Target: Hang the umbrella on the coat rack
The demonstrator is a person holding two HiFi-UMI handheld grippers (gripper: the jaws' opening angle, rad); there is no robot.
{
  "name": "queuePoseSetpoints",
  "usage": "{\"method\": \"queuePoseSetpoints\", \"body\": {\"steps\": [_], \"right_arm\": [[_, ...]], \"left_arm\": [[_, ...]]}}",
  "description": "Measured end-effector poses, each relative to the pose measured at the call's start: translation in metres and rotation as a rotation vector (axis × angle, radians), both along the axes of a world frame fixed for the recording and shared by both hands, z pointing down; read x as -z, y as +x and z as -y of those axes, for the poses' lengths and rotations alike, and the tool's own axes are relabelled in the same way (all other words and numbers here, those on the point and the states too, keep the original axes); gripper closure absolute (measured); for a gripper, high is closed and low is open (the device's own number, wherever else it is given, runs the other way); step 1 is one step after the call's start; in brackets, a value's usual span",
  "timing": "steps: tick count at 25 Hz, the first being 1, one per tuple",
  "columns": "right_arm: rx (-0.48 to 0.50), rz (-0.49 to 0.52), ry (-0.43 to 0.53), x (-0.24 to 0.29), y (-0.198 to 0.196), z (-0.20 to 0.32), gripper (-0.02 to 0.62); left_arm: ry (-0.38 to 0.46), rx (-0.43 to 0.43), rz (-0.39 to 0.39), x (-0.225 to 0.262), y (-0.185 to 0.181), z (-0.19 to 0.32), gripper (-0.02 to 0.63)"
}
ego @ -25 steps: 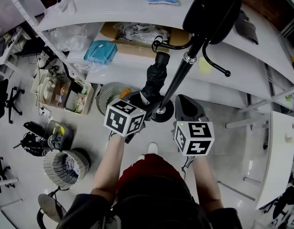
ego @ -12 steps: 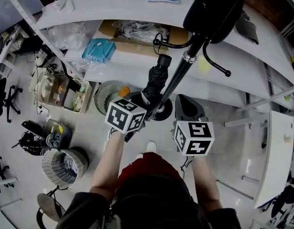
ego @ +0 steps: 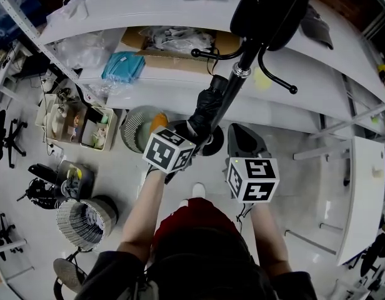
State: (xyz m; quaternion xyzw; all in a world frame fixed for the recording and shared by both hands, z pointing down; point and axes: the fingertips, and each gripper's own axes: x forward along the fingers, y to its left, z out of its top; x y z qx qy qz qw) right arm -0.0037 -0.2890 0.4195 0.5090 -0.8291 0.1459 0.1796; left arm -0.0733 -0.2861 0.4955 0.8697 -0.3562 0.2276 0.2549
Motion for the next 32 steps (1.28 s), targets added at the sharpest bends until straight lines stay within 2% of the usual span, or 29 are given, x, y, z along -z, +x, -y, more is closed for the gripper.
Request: {"method": "queuePoseSetpoints", "body": {"steps": [4,13,32], "right_arm": [[-0.008,-0.002,-0.008,-0.004,0.004,-0.001,0.577],[-0.031,0.008,-0.055,-0.023,0.009,0.003,0.577],[-0.056,0.017,-0.139,-0.056,0.016,0.004,0.577]], "left_arm": [[0.001,-0.017,0.060,-0.009,0.004,0.002,0.385],[-0.008,-0.022,0.133,-0.023,0.009,0.011,0.385],[-0.029,0.057,0.094,-0.046,0.014,0.034,0.382]]}}
